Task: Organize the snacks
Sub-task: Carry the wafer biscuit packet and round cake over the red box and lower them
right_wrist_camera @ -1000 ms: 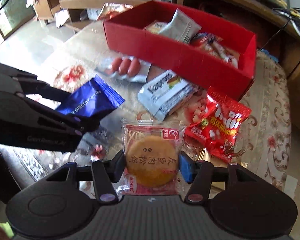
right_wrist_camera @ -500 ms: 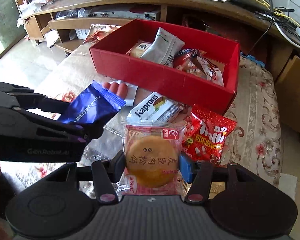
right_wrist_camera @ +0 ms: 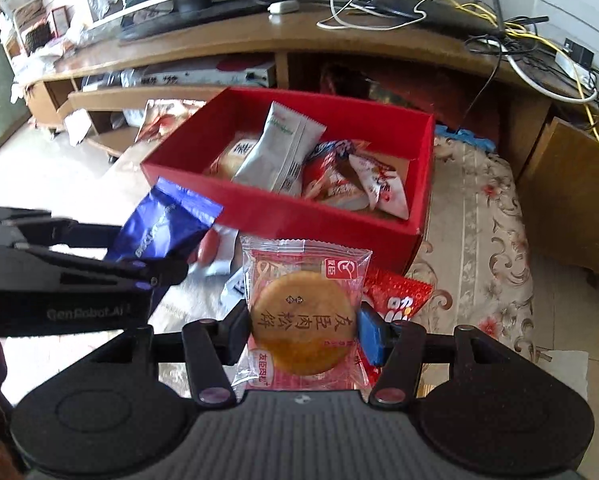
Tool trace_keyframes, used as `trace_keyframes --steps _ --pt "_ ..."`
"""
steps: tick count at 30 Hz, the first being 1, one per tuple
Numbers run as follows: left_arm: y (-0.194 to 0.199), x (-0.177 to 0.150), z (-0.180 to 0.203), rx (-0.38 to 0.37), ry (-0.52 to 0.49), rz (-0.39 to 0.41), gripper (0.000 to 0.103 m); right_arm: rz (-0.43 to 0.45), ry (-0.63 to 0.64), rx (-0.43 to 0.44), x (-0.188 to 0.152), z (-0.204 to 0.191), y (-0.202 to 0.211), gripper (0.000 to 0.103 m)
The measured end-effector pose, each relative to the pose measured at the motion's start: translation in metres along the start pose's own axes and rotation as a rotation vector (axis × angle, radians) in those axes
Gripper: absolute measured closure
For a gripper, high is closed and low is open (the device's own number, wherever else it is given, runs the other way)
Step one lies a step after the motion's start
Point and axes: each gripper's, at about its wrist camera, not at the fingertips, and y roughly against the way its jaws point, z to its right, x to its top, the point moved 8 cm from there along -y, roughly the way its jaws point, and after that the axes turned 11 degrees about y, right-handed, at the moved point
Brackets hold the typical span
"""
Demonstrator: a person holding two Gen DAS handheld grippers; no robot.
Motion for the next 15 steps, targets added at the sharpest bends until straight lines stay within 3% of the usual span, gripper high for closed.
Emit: trace_keyframes --steps 15 --pt "-0.002 0.031 0.010 0.012 0.009 0.059 0.034 0.061 -0.060 -0.041 0.031 0.020 0.001 0.050"
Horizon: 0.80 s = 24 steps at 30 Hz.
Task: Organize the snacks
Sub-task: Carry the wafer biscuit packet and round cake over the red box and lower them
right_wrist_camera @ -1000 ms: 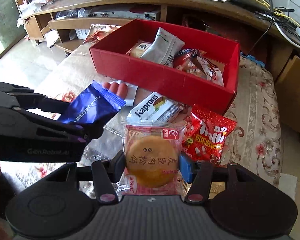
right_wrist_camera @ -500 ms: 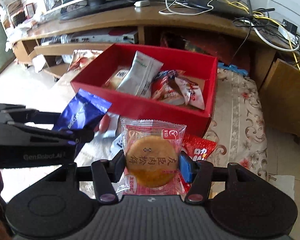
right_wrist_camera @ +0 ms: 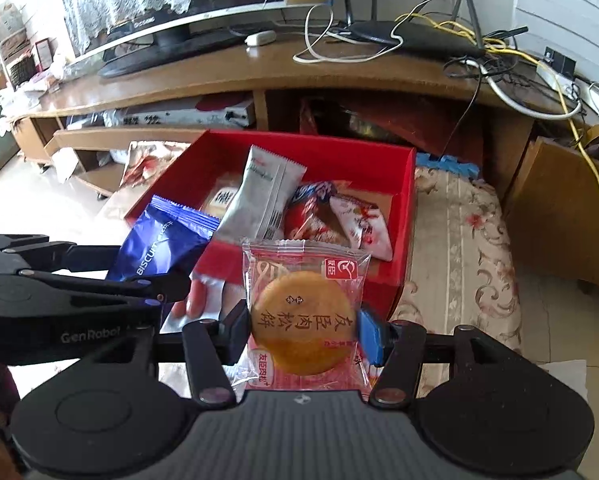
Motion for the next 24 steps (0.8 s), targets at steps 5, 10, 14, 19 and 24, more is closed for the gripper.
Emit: trace_keyframes --steps 5,10,14,19,24 --pt "-0.003 0.020 0.004 0.007 0.007 0.029 0.034 0.023 -0.028 -0.012 0.017 0.011 -0.003 0.050" --pt "-0.010 0.039 0.008 0.014 0.012 0.048 0.034 0.041 -0.050 -0.029 0.035 0.023 -0.010 0.050" --pt "-0.017 0.054 0.009 0.019 0.021 0.064 0.034 0.054 -0.063 -0.038 0.049 0.031 -0.019 0.050" --pt "-0.031 0.071 0.008 0.042 0.024 0.075 0.034 0.050 -0.070 -0.041 0.064 0.038 -0.038 0.050" --pt "-0.050 0.081 0.003 0.062 0.038 0.059 0.034 0.032 -0.068 -0.046 0.072 0.042 -0.059 0.050"
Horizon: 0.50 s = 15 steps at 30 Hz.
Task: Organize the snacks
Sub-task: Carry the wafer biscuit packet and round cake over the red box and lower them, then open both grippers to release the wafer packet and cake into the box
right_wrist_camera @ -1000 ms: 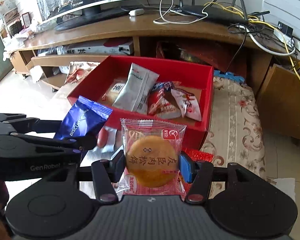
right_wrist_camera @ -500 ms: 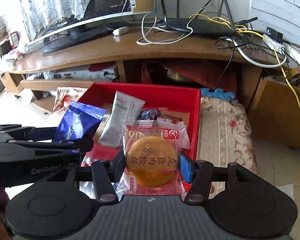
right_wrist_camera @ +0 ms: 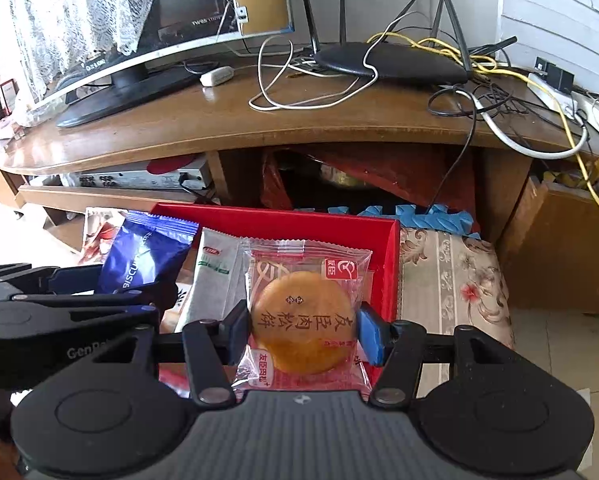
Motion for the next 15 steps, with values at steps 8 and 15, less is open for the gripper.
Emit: trace_keyframes --steps 8,15 --pt "-0.028 0.000 -0.005 0.033 0.014 -0.035 0.035 -0.042 0.002 -0.003 0.001 0.003 -0.033 0.050" --pt "-0.046 -0.003 -0.009 0.056 0.027 -0.069 0.035 -0.082 0.009 -0.003 -0.003 0.003 -0.055 0.050"
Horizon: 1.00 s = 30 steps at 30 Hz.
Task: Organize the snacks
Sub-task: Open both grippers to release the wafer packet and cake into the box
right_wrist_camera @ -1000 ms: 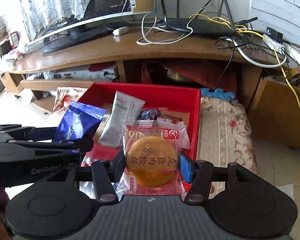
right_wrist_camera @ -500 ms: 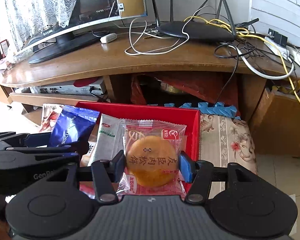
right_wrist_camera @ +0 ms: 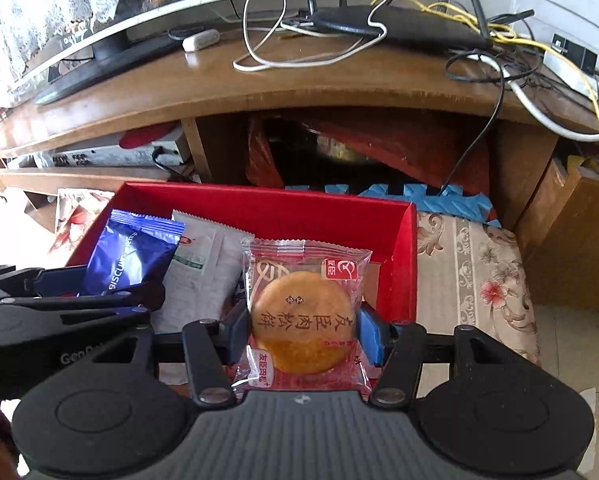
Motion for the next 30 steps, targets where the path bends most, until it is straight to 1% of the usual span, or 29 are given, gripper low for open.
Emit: trace_keyframes --steps 5,11,21,30 --pt "-0.007 -0.003 -0.003 0.013 0.005 -0.016 0.034 -0.022 -0.011 0.020 -0.002 0.000 -0.009 0.050" --pt "-0.007 -0.003 -0.004 0.012 0.015 -0.019 0.032 -0.014 -0.004 0.005 -0.001 0.002 -0.009 0.050" --pt "0.000 0.001 -0.004 -0.003 0.029 0.000 0.025 0.010 -0.020 0.012 0.002 0.005 -0.001 0.049" --pt "0.016 -0.001 -0.012 -0.017 0.044 0.011 0.023 0.035 -0.015 0.024 0.000 -0.003 0.018 0.049"
